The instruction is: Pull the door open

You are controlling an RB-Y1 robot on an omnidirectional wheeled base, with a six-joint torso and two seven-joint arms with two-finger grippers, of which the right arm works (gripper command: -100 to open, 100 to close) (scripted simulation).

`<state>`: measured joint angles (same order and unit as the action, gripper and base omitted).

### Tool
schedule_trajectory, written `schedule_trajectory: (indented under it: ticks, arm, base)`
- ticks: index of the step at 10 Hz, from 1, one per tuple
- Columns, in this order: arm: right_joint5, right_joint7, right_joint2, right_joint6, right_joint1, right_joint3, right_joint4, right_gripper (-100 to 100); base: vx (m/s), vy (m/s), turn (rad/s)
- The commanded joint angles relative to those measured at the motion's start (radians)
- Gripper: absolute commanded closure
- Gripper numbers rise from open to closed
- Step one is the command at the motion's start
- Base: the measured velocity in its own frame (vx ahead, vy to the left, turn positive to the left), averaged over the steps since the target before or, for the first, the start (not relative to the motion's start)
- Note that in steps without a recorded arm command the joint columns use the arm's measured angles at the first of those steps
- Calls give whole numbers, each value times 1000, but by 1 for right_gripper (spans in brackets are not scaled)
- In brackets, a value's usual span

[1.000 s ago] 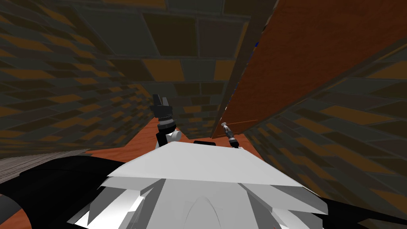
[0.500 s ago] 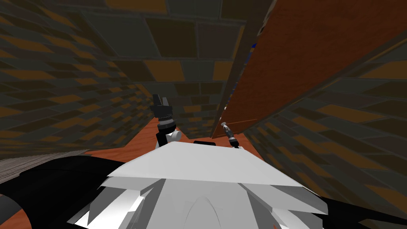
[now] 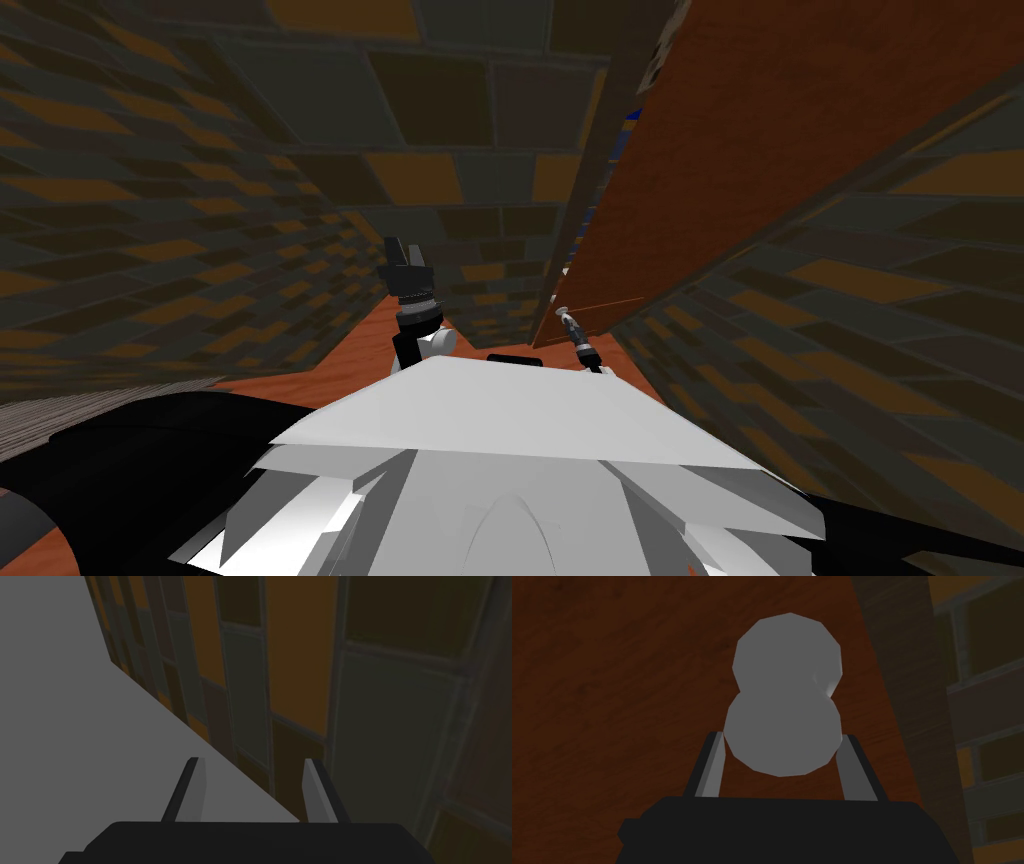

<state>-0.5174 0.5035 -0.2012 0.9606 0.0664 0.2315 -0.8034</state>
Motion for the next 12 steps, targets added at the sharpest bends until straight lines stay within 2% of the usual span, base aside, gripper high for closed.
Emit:
schedule_trajectory:
  ticks: [1,3,5,6,7,8,9,11,12]
  arm:
    - [-5,-8,13,22,-2,-11,41,100]
    - [-12,-77,13,27,-14,-8,57,100]
    - [-16,-126,13,30,-20,-6,64,100]
    - [-16,-130,13,30,-20,-6,64,100]
    - [-21,-168,13,34,-27,-5,73,100]
    - [-21,-172,13,34,-27,-5,73,100]
    - [-25,-207,13,37,-34,-3,83,100]
    - [-25,-213,13,37,-34,-3,83,100]
    - [-25,-213,13,37,-34,-3,59,100]
  base:
    - [-18,5,4]
    - [-16,-7,-19]
    - [-35,-5,-4]
    - [-27,-1,-16]
    - [-27,-2,-8]
    - [-27,0,-11]
    - [-32,2,-22]
    - [-7,-8,8]
    - [-11,-2,-9]
